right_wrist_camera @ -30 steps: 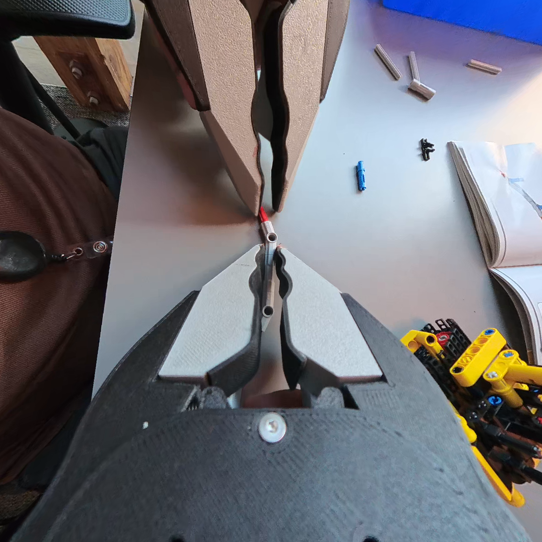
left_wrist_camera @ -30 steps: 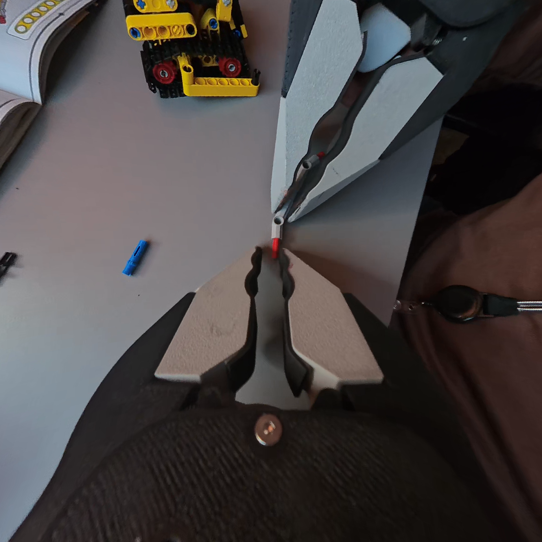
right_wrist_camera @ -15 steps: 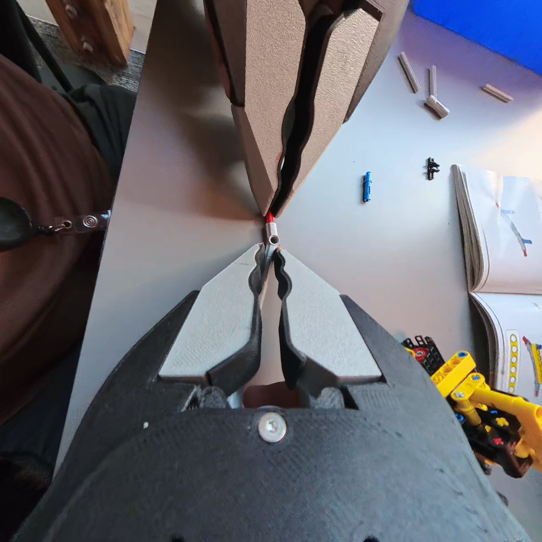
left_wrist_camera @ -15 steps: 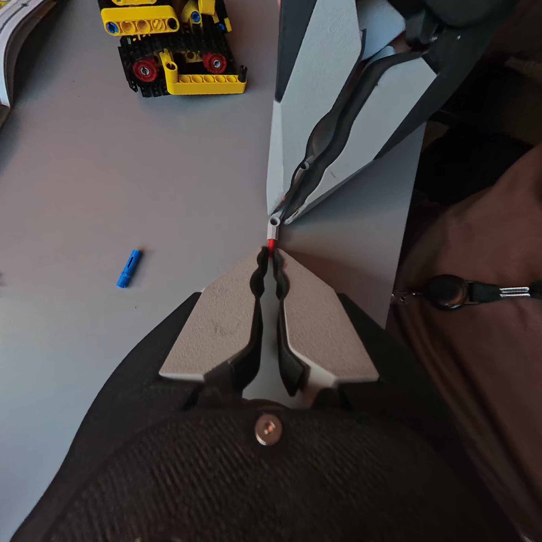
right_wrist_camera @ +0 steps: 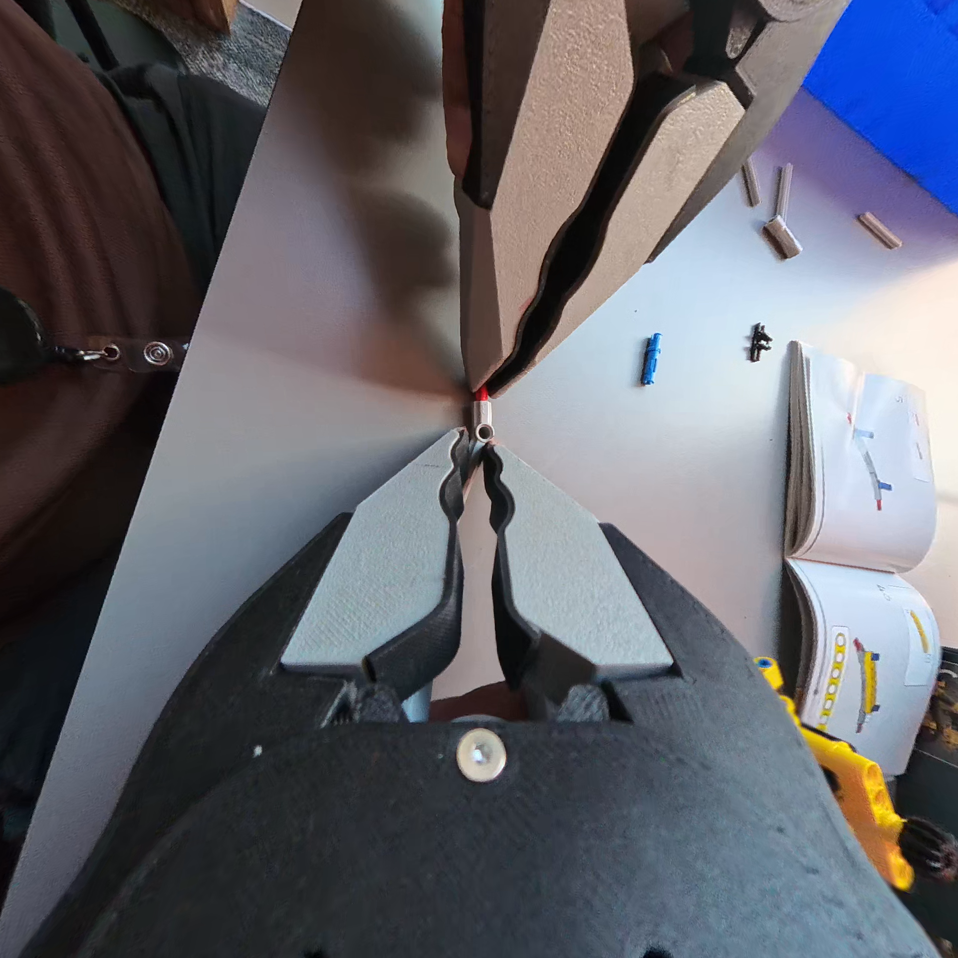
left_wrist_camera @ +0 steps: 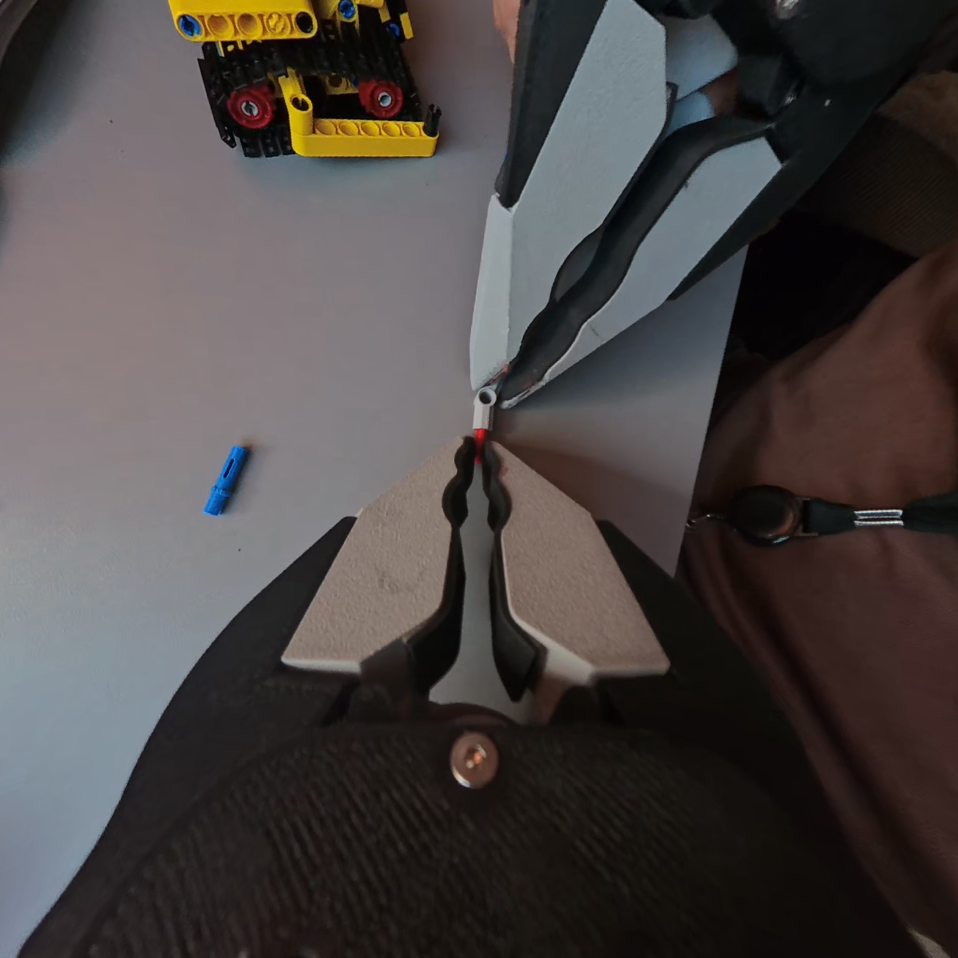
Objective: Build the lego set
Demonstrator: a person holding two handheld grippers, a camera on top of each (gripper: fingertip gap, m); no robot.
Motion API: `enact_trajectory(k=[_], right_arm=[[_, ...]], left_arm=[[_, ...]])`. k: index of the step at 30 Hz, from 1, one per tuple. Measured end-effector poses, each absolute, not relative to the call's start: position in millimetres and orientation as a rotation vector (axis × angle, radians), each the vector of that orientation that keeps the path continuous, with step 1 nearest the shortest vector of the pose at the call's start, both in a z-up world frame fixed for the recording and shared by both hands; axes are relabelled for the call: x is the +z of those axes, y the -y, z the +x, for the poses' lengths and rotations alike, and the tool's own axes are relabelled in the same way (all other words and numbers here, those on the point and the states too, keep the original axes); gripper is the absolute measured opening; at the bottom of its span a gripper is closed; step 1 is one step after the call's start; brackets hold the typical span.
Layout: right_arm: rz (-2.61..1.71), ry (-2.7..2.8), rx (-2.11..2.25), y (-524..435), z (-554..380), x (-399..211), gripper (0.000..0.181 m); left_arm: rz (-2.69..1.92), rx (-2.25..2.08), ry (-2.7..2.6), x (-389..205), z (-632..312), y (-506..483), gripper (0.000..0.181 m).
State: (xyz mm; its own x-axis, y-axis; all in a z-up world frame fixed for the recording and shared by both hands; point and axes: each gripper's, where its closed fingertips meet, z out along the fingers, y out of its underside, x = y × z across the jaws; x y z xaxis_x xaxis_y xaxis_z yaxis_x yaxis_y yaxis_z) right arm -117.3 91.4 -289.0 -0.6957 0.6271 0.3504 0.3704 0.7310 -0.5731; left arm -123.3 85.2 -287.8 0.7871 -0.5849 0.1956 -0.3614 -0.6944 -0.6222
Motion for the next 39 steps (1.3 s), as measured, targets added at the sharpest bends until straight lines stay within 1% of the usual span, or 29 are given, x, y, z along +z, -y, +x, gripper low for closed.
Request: enact_trajectory(k=[1,4,6,9,11,15,17,19,20,22,23,27,34,39], right_arm=[[-0.793,2.383,0.675,-92,-118,-289,0.003],[-0.934,2.318,0.782,-99,-120,-287,0.004],[-1.016,2.241,0.851,-106,-123,-275,0.004],[-1.13,2.123,1.092,-106,-122,-255,0.004],[-1.171,2.061,1.253,-99,-121,-244,0.004],[-1.238,1.911,1.618,-81,-123,-220,0.003],[-1.284,1.843,1.715,-82,-123,-215,0.003],[-1.306,1.788,1.791,-84,-122,-211,0.003],[-1.304,1.761,1.865,-82,-121,-206,0.003],[-1.3,1.696,1.972,-79,-120,-198,0.003],[-1.3,1.66,2.007,-80,-121,-195,0.003],[-1.306,1.526,2.158,-84,-119,-185,0.003],[-1.277,1.507,2.167,-85,-116,-180,0.003],[-1.274,1.532,2.177,-80,-114,-180,0.003]], left_arm=[[-2.405,-0.509,-0.699,-288,-124,-85,0.0],[-2.368,-0.498,-0.689,-283,-125,-87,0.001],[-2.299,-0.467,-0.675,-268,-130,-89,0.008],[-2.176,-0.414,-0.571,-243,-148,-92,0.018],[-2.072,-0.463,-0.514,-231,-147,-93,0.018],[-1.908,-0.577,-0.492,-222,-128,-93,0.024],[-1.867,-0.643,-0.482,-221,-124,-91,0.028],[-1.806,-0.737,-0.435,-210,-122,-90,0.028],[-1.749,-0.792,-0.415,-202,-119,-90,0.025],[-1.685,-0.869,-0.402,-193,-114,-91,0.015],[-1.656,-0.916,-0.398,-188,-112,-90,0.008],[-1.594,-1.021,-0.324,-180,-111,-92,0.006],[-1.535,-1.147,-0.284,-174,-108,-93,0.005],[-1.576,-1.176,-0.289,-174,-107,-91,0.004]])
